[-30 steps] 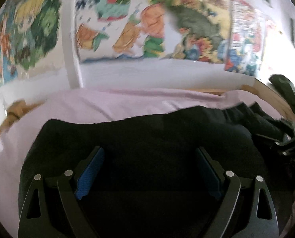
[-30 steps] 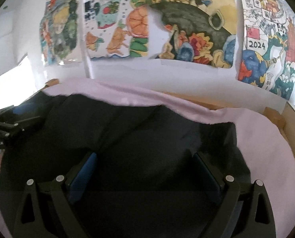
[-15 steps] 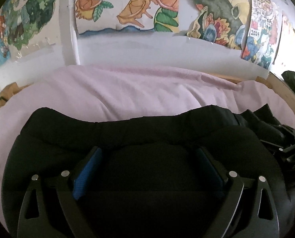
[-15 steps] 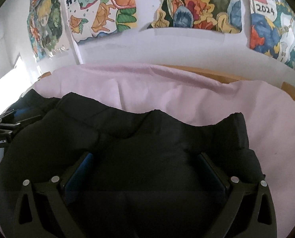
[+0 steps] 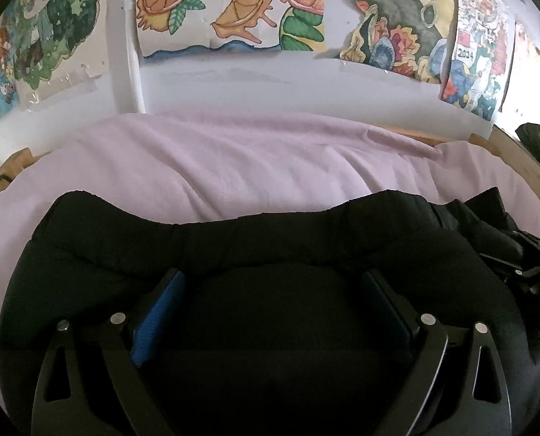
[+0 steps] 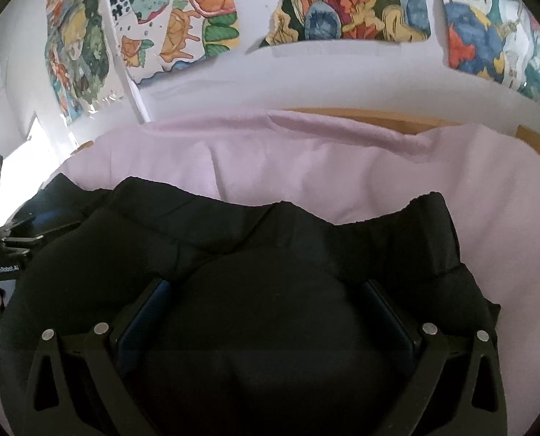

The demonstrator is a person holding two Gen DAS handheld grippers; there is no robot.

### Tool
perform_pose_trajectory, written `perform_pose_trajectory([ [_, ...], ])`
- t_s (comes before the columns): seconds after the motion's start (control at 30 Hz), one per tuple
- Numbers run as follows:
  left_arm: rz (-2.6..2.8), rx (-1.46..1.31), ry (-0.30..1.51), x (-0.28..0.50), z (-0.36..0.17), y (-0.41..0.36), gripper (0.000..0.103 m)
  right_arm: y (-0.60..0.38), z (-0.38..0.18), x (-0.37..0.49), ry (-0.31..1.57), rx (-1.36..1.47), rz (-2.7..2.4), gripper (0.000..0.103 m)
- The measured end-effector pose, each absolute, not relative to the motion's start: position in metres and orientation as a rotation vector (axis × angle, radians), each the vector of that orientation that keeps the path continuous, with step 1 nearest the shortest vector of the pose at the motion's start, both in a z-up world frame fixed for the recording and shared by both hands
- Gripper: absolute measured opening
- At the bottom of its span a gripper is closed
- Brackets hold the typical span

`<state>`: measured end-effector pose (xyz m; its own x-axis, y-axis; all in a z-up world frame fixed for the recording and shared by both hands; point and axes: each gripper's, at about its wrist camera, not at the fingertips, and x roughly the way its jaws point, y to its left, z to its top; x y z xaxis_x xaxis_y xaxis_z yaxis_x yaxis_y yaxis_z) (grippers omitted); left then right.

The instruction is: Fold large clothes

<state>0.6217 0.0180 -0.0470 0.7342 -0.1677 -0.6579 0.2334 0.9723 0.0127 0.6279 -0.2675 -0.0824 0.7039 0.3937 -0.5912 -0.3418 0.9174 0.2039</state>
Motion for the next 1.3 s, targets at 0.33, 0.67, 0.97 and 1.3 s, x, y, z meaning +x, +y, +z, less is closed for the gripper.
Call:
perform_pose_trajectory([
  [0.33,-0.24,0.1,0.669,0.601,-0.047,0.02,0.095,-0.276,-0.069,0.59,0.64,0.082,0.365,0.103],
  [0.67,-0.196,0.137,0.592,0.576,-0.009,0.051,0.094,-0.302,-0.055,0.573,0.654,0.082,0.261,0.103],
  [0.97,-0.188,-0.044,0.658,0.582,-0.026,0.098,0.098,-0.326,-0.072,0.585,0.698,0.136,0.216,0.103],
  [1.3,-0.187,-0.03,0.659,0.582,-0.032,0.097,0.101,-0.321,-0.078,0.585,0.693,0.111,0.187,0.103],
])
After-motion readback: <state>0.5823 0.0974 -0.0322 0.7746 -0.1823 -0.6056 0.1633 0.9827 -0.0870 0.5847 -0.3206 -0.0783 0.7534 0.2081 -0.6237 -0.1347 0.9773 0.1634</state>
